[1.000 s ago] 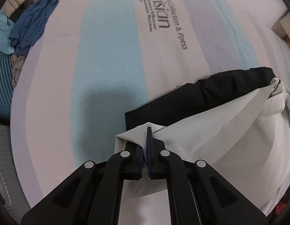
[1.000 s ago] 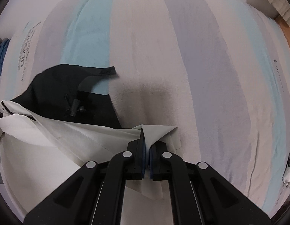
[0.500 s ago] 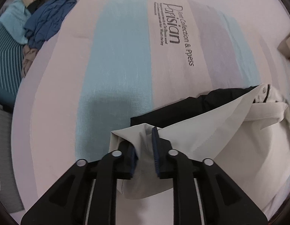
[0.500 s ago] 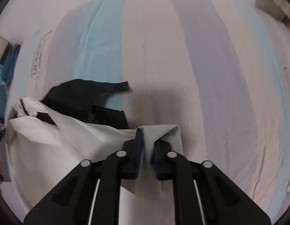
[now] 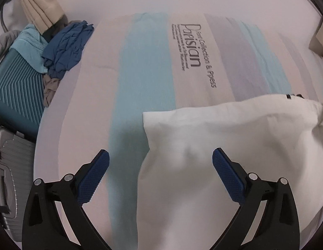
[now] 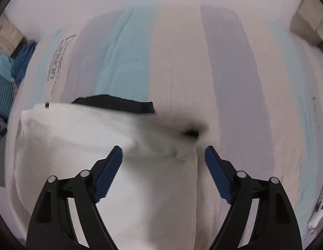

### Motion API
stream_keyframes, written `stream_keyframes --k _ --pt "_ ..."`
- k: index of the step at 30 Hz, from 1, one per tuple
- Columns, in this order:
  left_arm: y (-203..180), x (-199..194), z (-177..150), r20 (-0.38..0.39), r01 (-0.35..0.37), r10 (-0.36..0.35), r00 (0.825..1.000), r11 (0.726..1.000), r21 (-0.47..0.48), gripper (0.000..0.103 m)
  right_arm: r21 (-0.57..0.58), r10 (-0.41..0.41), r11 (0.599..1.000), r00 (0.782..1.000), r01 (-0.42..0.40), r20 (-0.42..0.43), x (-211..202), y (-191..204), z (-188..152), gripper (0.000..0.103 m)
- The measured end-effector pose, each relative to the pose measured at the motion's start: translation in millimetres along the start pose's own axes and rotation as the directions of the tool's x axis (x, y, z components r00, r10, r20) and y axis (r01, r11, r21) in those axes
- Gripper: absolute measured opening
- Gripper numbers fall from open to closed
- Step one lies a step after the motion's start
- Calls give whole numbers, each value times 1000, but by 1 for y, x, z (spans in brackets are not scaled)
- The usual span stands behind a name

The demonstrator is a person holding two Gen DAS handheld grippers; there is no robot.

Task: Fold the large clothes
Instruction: 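Open both grippers and release the white hem onto the hood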

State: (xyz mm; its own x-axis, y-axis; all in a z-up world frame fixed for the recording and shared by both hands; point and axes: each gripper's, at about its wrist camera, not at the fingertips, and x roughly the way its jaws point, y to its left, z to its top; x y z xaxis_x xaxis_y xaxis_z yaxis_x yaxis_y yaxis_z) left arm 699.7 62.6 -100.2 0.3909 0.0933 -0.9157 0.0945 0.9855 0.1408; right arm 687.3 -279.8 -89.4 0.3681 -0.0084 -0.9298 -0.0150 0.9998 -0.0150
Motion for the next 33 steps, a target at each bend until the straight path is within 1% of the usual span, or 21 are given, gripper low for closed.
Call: stream_keyframes --k 2,3,5,6,8,12,16,18,19,21,23,25,28,30,33 --pt "-2 1 -7 -16 11 -11 1000 1000 -10 97 -28 -33 999 999 33 6 -1 9 -6 86" --pt "-4 3 -12 -30 15 -15 999 1000 -14 97 -34 -53 998 999 53 9 -2 12 -11 87" --pt "-5 0 -25 -48 24 -25 999 1000 -19 97 -32 -53 998 999 54 10 -6 19 -21 87" --pt "-10 -1 -33 -57 29 -29 998 999 -13 97 -32 -48 998 999 48 5 -8 22 -25 89" --pt "-18 -6 -47 -65 28 -28 998 1000 5 97 -31 -46 998 999 46 11 -14 29 -39 89" --pt "-22 -12 -78 -81 40 -38 996 999 19 97 -10 -6 1000 1000 6 19 -29 44 -66 89" --pt "-7 -6 -106 -105 40 -40 994 999 -5 97 19 53 998 998 -53 21 -38 69 -94 89" --pt "-1 -3 -115 -105 31 -30 994 1000 5 97 19 76 997 997 -76 22 -39 86 -101 89" --pt "3 -3 -118 -95 30 -30 995 1000 8 97 7 86 996 996 -86 24 -38 101 -103 89" --pt "12 -2 -123 -75 59 -58 995 998 9 97 -18 98 995 995 -98 25 -35 123 -105 89" --pt "18 2 -123 -79 83 -82 994 996 11 97 -45 99 994 995 -98 22 -28 150 -104 89" --pt "24 10 -123 -92 86 -83 992 996 35 97 -57 91 994 996 -90 13 -17 170 -101 89" --pt "32 26 -123 -146 152 -142 979 987 54 96 -63 59 996 998 -59 -5 3 189 -94 89" --pt "36 31 -124 -159 196 -185 970 979 60 96 -51 52 997 998 -53 -20 13 195 -94 89" --pt "47 41 -126 -185 265 -258 948 964 14 97 -45 40 998 998 -42 -45 27 203 -95 89"
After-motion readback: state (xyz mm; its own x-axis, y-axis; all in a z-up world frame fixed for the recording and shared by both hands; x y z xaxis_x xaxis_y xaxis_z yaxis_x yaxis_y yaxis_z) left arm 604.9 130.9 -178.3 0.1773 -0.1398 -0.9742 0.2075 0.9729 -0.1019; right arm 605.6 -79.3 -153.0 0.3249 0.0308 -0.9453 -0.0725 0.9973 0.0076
